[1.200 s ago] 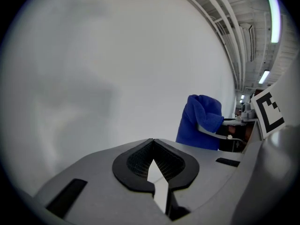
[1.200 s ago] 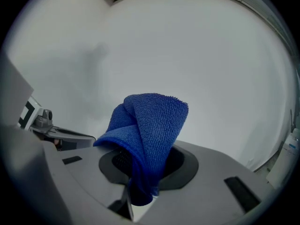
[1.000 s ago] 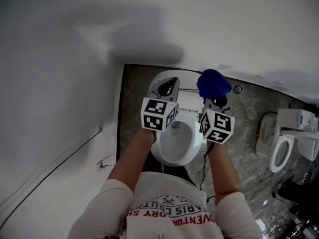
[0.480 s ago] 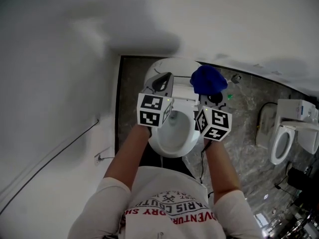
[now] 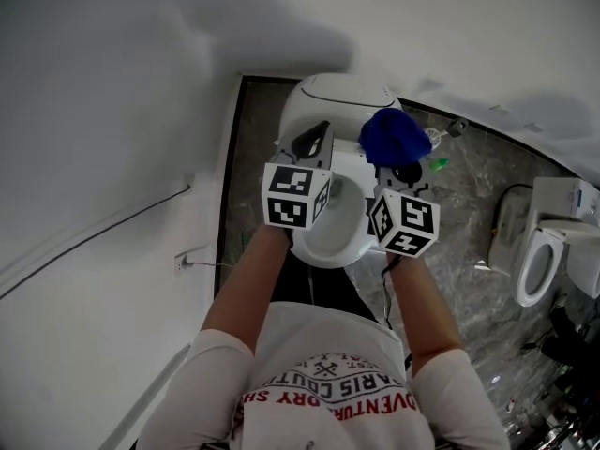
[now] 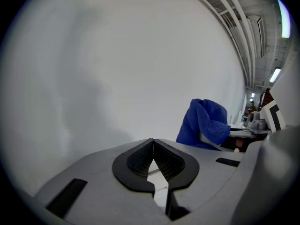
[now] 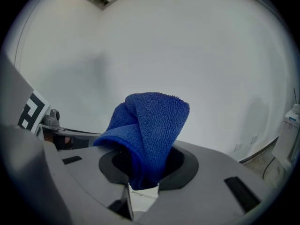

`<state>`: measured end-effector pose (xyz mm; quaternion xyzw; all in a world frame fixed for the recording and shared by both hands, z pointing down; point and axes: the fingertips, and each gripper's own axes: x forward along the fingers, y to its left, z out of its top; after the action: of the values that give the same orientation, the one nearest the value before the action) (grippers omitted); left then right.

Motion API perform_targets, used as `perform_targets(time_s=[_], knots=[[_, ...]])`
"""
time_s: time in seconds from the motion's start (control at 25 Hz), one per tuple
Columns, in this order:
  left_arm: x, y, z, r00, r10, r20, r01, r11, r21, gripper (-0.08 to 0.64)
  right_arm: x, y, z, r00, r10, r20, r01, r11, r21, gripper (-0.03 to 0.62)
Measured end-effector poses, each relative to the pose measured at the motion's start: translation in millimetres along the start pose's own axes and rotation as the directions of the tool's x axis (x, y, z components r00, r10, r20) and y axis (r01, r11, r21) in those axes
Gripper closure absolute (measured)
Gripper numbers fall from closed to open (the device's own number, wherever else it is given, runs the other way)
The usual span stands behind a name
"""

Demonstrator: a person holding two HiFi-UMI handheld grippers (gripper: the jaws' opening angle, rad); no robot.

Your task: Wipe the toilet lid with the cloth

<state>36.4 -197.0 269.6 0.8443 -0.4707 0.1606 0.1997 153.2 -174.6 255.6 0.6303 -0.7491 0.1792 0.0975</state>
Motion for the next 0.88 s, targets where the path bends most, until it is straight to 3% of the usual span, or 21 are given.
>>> perform_targets(time_s=[0.44, 0.88], knots=[[-71.8, -26.6, -73.4, 1.000, 0.002, -0.020, -0.002, 1.000, -0.015, 0.552, -69.9, 21.5, -68.4, 0.998, -0.008, -0.068, 0.009, 1.000, 0.013, 0.505], [-132.3, -61.2, -172.2, 0.989, -0.133, -0.065, 0.123, 0.981, -0.150, 0.552, -149.7, 49.3, -164.8, 0.984, -0.115, -0.136, 0.119, 0.993, 0.024, 0.505]])
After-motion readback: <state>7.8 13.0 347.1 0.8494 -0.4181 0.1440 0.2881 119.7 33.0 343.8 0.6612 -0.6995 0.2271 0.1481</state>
